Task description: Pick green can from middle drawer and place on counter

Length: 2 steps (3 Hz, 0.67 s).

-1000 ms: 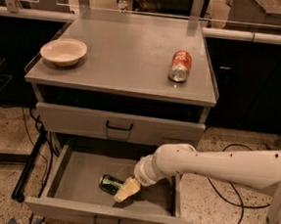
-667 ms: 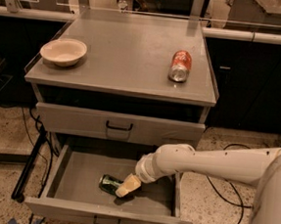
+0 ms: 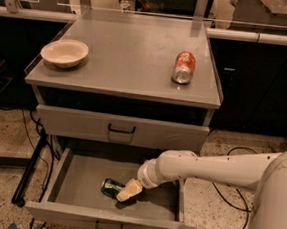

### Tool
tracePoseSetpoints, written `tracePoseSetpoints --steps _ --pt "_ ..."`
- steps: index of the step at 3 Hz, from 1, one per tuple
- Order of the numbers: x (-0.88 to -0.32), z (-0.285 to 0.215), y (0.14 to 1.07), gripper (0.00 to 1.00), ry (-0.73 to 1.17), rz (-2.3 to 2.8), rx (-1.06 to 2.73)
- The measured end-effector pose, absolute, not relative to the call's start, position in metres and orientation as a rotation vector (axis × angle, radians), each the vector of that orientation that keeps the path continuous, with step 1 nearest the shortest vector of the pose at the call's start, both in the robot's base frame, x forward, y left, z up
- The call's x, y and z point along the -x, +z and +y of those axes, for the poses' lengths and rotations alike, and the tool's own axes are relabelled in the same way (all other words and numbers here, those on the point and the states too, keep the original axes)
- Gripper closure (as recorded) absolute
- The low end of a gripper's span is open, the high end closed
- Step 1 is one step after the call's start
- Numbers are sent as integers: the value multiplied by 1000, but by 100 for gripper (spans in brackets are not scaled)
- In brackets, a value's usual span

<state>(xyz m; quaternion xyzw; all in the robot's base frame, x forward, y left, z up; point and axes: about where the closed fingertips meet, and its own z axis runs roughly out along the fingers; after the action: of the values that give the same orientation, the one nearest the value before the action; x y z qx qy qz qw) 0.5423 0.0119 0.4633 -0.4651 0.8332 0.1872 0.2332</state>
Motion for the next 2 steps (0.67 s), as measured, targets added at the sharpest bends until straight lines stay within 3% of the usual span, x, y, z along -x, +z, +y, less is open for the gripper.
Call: tracePoseSetpoints --steps 2 --pt "-541 41 431 0 591 2273 1238"
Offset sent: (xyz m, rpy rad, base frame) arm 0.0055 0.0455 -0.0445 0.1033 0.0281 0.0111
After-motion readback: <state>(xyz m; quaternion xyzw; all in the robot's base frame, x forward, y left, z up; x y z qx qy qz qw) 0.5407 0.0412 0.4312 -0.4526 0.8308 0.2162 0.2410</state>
